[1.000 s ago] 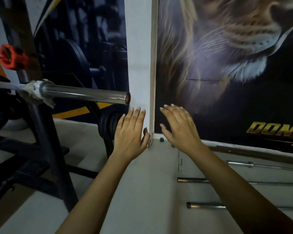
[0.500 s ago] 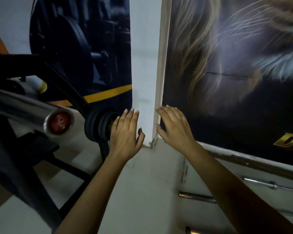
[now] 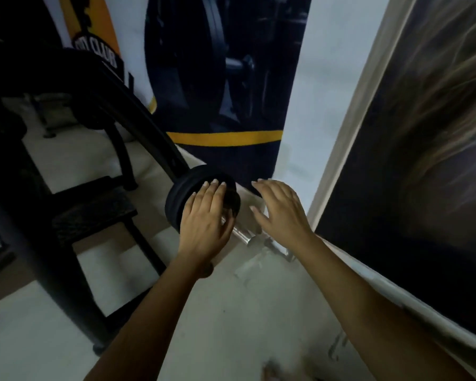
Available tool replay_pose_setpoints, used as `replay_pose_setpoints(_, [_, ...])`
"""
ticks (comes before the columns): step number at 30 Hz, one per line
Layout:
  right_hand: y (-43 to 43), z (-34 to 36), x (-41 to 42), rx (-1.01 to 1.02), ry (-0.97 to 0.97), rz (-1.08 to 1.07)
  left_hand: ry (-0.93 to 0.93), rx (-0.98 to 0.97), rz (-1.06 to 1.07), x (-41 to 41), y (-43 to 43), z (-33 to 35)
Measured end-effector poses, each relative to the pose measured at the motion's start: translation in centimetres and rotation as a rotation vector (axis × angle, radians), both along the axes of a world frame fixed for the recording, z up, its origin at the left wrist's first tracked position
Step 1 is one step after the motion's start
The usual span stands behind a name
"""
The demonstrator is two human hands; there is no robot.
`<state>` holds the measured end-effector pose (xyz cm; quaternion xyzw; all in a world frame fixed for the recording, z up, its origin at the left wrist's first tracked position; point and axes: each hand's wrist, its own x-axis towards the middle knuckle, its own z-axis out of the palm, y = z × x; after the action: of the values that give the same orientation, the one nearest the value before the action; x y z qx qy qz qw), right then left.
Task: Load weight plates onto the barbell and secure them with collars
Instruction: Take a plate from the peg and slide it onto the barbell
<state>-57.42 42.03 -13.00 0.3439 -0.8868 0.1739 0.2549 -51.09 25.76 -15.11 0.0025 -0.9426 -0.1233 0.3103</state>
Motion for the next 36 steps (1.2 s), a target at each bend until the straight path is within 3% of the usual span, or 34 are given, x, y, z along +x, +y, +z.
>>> replay_pose_setpoints(5, [-1.8,-1.9,-9.2,0.030,-0.106,0.163,-0.078,0.032,0.144,-6.5,-0.4,-2.7])
replay_pose_setpoints(11, [-4.9,-5.5,-19.6,0.123,-0.370,0.317,-0.255,0.173,0.307,-14.2,-1.6,-6.6])
replay_pose_setpoints(22, [-10.6,-12.6,-28.6,0.342,-0.688,0.453,-0.548,0.339,0.447,-20.7,-4.0,-13.2])
replay_pose_setpoints(31, [-11.3,-14.3,-29.7,0.345,-0.622,0.512,-0.506,0.449,0.554,-21.8,-1.6,-14.2])
replay_pose_setpoints(36, [-12.2,-14.4,-31.2,0.445,-0.620,0.605,-0.512,0.481,0.573,-21.7,-2.5,-14.0])
